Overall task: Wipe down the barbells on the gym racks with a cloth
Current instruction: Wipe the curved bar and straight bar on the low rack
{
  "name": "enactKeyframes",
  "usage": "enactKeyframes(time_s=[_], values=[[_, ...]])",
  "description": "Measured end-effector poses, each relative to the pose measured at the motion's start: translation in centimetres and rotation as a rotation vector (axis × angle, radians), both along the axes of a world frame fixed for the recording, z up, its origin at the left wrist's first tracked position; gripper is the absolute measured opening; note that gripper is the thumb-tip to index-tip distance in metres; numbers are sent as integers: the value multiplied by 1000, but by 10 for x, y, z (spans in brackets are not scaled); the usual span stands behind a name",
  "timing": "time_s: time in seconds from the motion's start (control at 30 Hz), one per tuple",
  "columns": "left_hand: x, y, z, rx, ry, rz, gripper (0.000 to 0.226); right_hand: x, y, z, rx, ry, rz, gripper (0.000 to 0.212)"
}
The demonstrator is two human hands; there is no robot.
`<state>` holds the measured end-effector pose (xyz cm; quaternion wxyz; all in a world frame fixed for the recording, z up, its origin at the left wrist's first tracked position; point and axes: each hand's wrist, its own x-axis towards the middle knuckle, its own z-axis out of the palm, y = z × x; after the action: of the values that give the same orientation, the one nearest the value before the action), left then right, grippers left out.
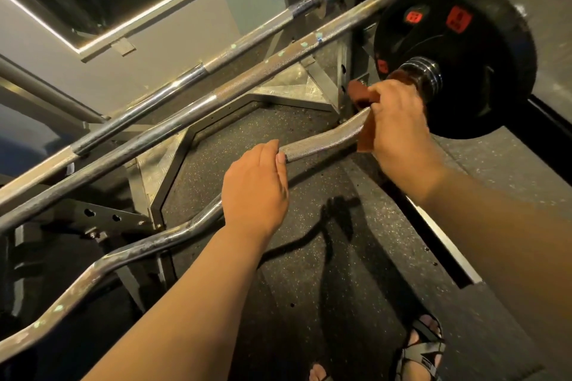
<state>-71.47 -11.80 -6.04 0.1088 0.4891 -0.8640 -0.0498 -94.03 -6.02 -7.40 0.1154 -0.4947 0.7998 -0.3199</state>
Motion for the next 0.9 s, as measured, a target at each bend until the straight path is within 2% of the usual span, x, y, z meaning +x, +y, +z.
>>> enactKeyframes(time_s=[0.07, 0.2, 0.3, 0.4, 0.53, 0.63, 0.7, 0.8, 0.9], values=[[-1, 0, -1, -2, -2, 2, 42, 15, -3, 2, -20, -55, -44, 43], [-2, 0, -1, -9, -21, 14, 44, 59, 7, -4, -23, 5, 264, 45], [-3, 0, -2, -14, -21, 16, 43, 32, 8, -3, 16, 58, 357, 38], [-3, -1, -2, -21, -18, 19, 43, 0, -3, -2, 34, 164, 267, 29], [-5, -1, -2, -20, -13, 32, 43, 30, -6, 2, -21, 24, 35, 34], [-5, -1, -1, -25, -10, 26, 41, 63, 9, -4, -31, -63, 124, 40], [-4, -2, -2, -17, -12, 21, 42, 50, 12, -6, -22, -24, 213, 38], [-4, -1, -3, -22, -13, 23, 42, 5, -3, 0, 57, 145, 319, 31], [-4, 0, -3, -37, -9, 22, 41, -24, -30, 16, 148, 255, 266, 30]])
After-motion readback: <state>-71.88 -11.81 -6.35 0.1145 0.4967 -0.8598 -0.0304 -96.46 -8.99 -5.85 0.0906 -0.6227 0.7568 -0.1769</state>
